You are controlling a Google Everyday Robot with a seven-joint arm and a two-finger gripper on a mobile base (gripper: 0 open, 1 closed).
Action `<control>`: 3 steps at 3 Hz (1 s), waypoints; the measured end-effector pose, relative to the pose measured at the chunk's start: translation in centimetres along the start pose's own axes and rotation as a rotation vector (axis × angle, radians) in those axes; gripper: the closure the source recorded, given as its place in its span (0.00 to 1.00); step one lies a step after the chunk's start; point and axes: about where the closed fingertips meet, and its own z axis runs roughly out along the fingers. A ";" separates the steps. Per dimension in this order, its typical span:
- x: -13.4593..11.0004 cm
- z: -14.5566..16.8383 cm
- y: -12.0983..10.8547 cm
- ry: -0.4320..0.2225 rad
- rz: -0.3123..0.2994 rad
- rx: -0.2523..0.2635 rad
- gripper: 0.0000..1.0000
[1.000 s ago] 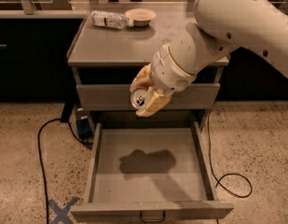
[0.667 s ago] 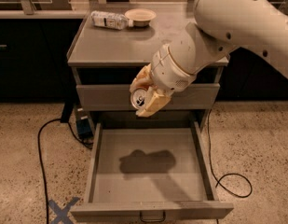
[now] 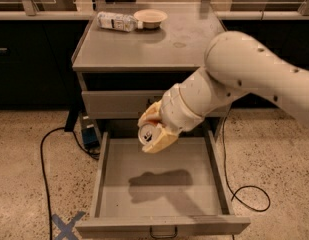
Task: Place coke can into middle drawer
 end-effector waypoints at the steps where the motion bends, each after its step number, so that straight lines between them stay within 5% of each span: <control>1: 3.6 5.3 3.7 -0.016 0.084 -0.063 1.00; 3: 8.1 10.8 9.1 0.021 0.216 -0.161 1.00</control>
Offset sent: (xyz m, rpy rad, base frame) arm -0.0727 -0.0089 -0.1989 -0.0382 0.3230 -0.0818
